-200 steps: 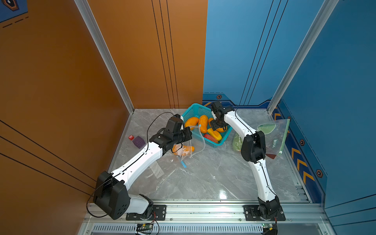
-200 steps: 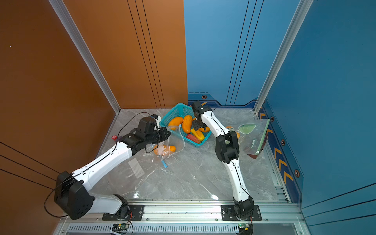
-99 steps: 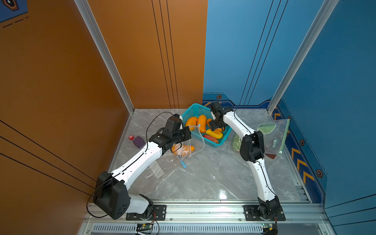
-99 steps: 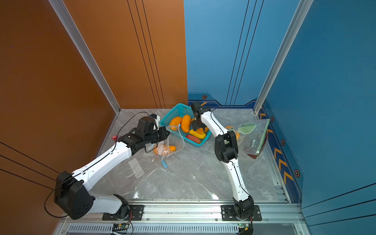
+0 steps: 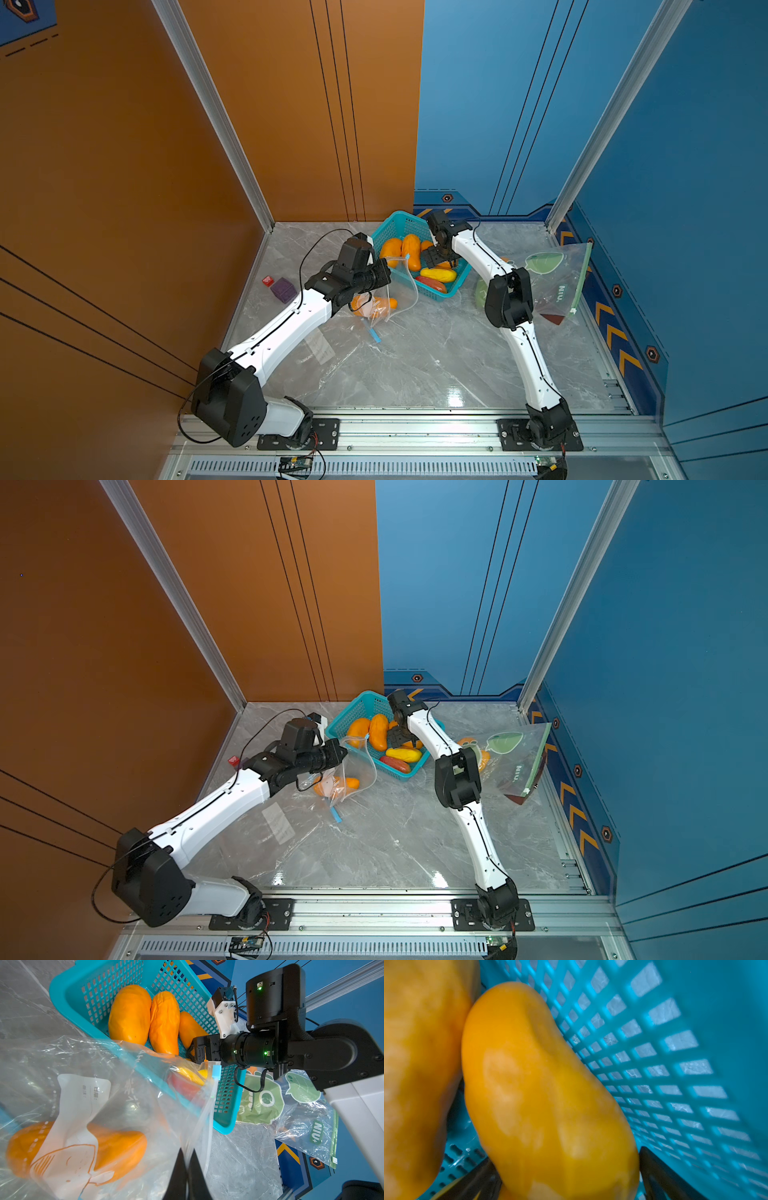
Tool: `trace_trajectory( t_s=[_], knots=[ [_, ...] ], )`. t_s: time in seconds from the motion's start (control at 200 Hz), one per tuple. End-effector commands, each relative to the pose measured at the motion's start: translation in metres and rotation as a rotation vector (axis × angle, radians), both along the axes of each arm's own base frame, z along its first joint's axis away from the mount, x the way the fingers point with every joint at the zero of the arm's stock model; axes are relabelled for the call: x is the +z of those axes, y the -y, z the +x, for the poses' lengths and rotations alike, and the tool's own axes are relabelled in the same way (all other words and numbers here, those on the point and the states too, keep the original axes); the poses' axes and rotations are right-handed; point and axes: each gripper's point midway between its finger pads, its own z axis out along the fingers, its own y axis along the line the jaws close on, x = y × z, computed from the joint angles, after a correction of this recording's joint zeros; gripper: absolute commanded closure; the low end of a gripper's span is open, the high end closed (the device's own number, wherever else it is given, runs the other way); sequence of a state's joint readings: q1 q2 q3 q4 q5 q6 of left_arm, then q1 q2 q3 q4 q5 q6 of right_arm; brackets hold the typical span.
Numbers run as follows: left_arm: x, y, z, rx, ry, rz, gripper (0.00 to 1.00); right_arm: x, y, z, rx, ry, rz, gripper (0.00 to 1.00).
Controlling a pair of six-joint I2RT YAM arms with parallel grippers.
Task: Place the mango in a zip-top bag and seal the zipper
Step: Pick up the mango from the basket.
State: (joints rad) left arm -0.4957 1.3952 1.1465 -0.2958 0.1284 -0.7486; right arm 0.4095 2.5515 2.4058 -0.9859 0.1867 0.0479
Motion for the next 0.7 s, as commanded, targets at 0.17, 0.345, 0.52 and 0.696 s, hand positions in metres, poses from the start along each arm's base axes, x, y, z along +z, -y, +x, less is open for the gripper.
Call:
trace_trajectory(
  t_s=[0.17,0.345,0.52,0.696],
  knots=[
    [0.006,0.001,0.005,-0.018,0.025,0.002,1.0,-0.04,-0.005,-0.004,0.022,-0.076,0.005,0.0],
    [0.005,0.001,0.006,-0.016,0.022,0.003,1.0,-0.04,-0.005,-0.002,0.018,-0.074,0.008,0.07],
    [0.005,0.001,0.006,-0.016,0.025,0.006,1.0,-0.012,-0.007,0.005,0.017,-0.016,0.024,0.44],
    [0.006,0.001,0.007,-0.016,0.026,0.005,1.0,0.037,-0.008,0.014,0.018,0.084,0.038,0.63]
  ],
)
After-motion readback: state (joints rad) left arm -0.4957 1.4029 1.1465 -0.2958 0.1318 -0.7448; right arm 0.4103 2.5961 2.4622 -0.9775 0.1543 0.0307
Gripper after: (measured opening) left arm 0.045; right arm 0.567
